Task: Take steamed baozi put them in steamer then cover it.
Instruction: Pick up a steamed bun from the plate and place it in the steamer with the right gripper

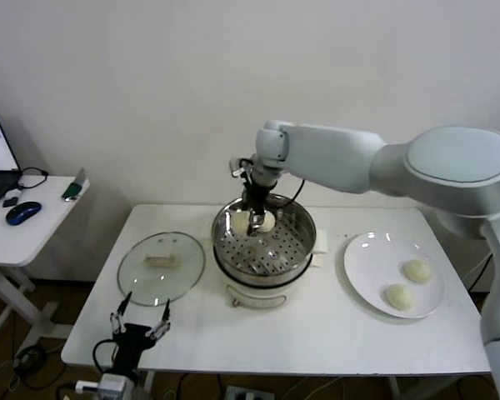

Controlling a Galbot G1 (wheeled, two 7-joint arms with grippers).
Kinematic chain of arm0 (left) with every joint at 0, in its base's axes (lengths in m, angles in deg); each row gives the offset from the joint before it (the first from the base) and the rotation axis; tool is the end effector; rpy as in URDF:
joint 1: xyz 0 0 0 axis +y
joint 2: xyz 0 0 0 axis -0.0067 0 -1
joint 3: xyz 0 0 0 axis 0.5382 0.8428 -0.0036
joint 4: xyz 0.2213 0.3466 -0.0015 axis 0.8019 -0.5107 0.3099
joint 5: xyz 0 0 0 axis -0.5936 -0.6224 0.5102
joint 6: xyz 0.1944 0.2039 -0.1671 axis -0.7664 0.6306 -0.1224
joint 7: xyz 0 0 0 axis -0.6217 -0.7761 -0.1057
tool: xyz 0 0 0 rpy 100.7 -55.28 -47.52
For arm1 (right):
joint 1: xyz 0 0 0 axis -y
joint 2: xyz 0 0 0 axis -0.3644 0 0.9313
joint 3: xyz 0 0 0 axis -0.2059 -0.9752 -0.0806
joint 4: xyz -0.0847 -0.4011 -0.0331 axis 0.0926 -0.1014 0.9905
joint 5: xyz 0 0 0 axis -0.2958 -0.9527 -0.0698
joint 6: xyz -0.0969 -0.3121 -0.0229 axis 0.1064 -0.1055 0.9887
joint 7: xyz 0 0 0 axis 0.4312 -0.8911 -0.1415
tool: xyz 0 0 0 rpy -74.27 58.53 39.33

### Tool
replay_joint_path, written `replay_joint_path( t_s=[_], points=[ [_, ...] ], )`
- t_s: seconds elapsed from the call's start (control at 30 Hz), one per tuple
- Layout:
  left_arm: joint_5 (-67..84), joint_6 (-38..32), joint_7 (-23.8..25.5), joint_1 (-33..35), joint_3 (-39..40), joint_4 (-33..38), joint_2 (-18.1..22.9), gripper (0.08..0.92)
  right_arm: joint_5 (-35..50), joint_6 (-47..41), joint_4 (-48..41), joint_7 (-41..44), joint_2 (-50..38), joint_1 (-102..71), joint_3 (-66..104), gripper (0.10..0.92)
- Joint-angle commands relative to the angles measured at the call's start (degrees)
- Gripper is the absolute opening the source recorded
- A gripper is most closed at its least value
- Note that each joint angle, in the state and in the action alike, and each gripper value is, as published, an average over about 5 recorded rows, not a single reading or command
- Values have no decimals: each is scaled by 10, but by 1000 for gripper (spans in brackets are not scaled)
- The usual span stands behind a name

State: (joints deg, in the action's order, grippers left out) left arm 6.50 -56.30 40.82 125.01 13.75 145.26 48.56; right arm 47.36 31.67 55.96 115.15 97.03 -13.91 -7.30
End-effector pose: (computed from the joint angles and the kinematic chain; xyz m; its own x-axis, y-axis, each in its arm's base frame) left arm 0.0851 0.0678 -0.3990 -0.9888 -0.0048 0.1494 0.0377 0.9592 0.2803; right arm 0.6502 0.1454 -0.0598 -0.0628 -0.2118 0.9753 -0.9583 -0.2601 -0.1182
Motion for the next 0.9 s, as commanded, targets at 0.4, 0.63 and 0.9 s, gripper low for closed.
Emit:
replay_joint_path(
  t_s=[0.4,0.63,0.9],
  points=[
    [5,1,0,-5,-3,-8,1,823,-24,-8,-17,-21,22,-42,-12,723],
    [5,2,0,-8,-3,-10,-1,823,-7,-17,-11,-30,17,-36,0,818],
    [5,3,0,-8,-3,-9,-2,823,-13,2,39,16,-46,38,8,823]
  ],
)
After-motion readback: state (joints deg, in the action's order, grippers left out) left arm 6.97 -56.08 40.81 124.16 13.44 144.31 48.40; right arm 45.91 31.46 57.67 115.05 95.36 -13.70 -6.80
